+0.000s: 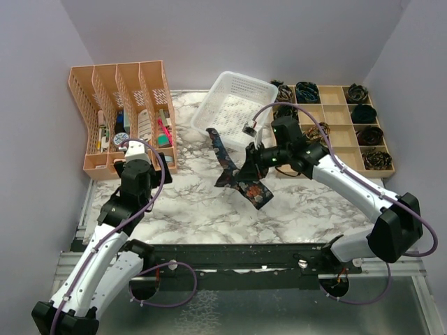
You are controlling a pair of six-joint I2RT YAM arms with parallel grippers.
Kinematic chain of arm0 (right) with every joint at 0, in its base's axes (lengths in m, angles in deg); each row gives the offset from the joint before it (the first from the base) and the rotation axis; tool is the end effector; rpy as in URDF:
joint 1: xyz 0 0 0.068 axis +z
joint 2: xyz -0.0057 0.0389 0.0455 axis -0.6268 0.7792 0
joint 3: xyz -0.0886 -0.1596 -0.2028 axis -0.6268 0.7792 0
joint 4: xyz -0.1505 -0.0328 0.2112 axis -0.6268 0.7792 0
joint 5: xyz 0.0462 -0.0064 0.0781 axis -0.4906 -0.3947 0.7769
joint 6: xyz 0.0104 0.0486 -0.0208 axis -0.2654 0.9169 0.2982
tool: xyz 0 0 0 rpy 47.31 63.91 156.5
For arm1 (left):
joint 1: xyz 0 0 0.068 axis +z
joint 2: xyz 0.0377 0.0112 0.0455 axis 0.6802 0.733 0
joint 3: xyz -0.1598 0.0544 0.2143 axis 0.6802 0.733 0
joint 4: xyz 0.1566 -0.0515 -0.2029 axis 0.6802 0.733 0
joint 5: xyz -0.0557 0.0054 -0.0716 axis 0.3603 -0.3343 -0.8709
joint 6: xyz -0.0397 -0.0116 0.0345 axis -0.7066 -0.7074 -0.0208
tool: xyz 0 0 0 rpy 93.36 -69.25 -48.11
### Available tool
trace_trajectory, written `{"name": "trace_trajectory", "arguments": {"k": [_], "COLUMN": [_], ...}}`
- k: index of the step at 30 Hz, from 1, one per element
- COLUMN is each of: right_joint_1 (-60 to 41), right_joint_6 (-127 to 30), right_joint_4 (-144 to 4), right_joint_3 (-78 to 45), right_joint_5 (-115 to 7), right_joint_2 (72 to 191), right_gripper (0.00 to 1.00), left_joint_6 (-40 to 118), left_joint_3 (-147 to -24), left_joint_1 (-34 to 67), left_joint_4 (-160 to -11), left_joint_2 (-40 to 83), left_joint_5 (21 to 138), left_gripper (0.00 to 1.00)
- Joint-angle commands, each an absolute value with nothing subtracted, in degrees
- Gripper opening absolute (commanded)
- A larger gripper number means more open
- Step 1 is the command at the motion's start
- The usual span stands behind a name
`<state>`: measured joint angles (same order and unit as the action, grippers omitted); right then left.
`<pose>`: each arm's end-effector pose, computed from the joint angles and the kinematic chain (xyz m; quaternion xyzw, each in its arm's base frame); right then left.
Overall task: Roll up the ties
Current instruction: Flatten out the tie at the center of the board.
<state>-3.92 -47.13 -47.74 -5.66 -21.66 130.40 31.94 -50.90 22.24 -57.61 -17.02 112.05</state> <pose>0.2388 0.1944 0.3044 -0.3412 0.7868 0.4377 0.2702 0.1460 -0.0393 0.2909 -0.0964 0.8266 -0.0058 0.5544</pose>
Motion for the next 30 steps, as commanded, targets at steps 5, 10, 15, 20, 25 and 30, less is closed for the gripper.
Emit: {"name": "trace_trajectory", "arguments": {"k": [5,10,15,20,25,30], "right_joint_1": [4.9,6.6,6.6,6.6,6.6,6.6], "right_joint_6": [-58.9,-52.2,-43.6,-42.2,-43.8,-44.1], "right_joint_4": [-30.8,-35.9,-33.7,-29.5,-25.5,-25.2], "right_joint_3": [-2.1,5.0,2.6,-2.7,-4.3,-1.0], "right_joint_5": [-9.4,-20.7,-49.2,-61.7,-70.1,-70.5], "right_joint_2": [134.3,133.4,139.0,142.1,141.3,139.8], "right_gripper": [0.01,0.00,0.01,0.01,0.01,0.01], "left_joint_6": [31.6,31.8,32.2,31.9,26.0,23.0], "left_joint_3": [-51.2,-51.2,-51.4,-51.0,-49.5,-50.5], "left_joint_1": [22.5,22.5,22.5,22.5,22.5,22.4], "left_joint_4": [-57.5,-57.7,-57.9,-58.6,-65.0,-73.9], "left_joint_2": [-17.3,-16.4,-15.0,-13.5,-10.2,-1.2], "left_joint_5": [110.2,109.5,108.5,102.8,90.9,78.3], "left_gripper": [0.99,0.99,0.99,0.99,0.99,0.99]}}
